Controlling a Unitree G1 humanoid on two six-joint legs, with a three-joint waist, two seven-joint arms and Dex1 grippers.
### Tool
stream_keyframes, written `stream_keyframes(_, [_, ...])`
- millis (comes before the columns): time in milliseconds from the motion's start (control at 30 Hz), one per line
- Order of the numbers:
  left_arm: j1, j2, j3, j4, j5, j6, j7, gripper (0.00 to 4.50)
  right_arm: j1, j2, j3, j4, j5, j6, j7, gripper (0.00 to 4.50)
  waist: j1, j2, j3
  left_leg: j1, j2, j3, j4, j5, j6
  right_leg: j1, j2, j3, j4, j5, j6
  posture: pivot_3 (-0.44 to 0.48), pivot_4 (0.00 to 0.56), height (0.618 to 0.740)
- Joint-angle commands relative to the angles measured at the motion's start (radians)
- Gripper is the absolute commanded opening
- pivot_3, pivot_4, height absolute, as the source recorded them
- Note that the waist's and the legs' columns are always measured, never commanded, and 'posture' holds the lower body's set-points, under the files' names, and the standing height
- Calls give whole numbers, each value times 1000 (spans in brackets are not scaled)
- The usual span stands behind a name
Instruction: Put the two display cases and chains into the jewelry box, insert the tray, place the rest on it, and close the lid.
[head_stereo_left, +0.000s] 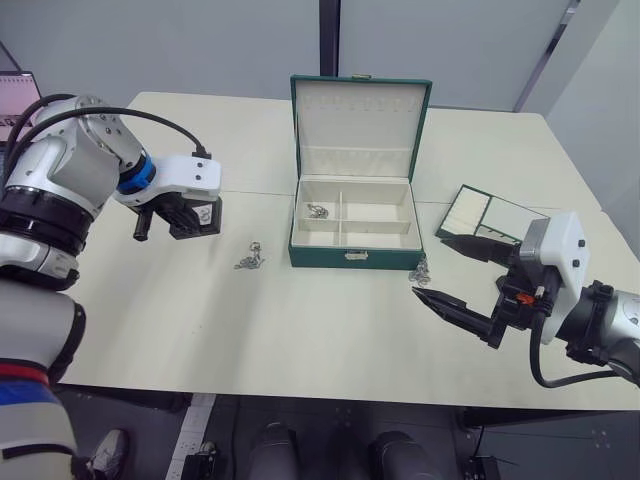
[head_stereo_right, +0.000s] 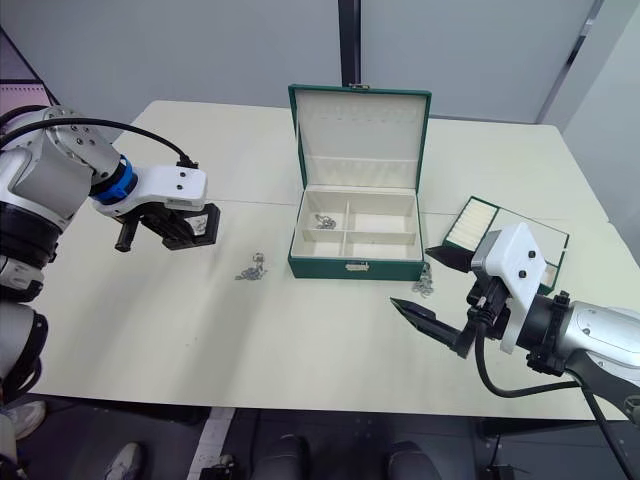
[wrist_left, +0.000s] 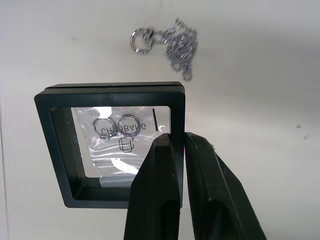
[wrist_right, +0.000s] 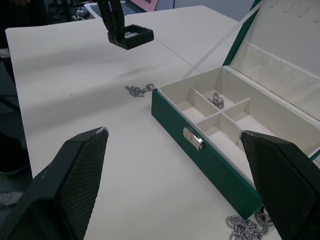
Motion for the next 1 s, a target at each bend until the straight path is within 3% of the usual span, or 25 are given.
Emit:
stream_keyframes(33, [-70,31,-24,-155,-214,142,-6,40,37,-7,-76,-17,2,-19,8,4500,4,0,0,0,0,0,0,0,0,0,0,-1,0,0,0,0,150,737])
stream_keyframes(133, [-134,18,-39,-210,-315,210,-6,40,93,-16,-143,-14,3,-17,35,4500,4,0,0,-1,0,-2,1,0,0,0,0,-2,0,0,0,0,150,737])
stream_keyframes(233, [-208,-61,-63,-168,-300,200,-6,40,130,-10,-176,-13,26,-20,48,4500,4,0,0,-1,-1,-2,1,0,0,1,0,-1,0,0,0,0,150,737])
stream_keyframes(367, [-260,-217,-61,-16,-177,113,-6,40,140,3,-176,-2,16,-30,48,4500,3,1,0,3,-2,-2,1,0,1,6,0,-1,-2,0,0,0,150,737])
stream_keyframes(567, [-336,-511,-43,351,67,-119,141,40,176,16,-189,23,-27,-38,60,4500,4,0,0,1,-3,-2,1,0,1,5,0,-1,-4,0,0,0,150,737])
stream_keyframes(700, [-368,-648,13,526,125,-209,203,40,198,20,-204,28,-41,-42,71,4500,0,0,0,-1,-4,-2,-1,-1,1,3,0,0,-5,0,0,0,150,737])
stream_keyframes(1000, [-366,-784,136,721,195,-319,333,40,275,22,-296,-21,-11,-25,36,4500,2,0,0,-1,-4,-2,-1,0,1,3,0,0,-4,0,0,0,150,737])
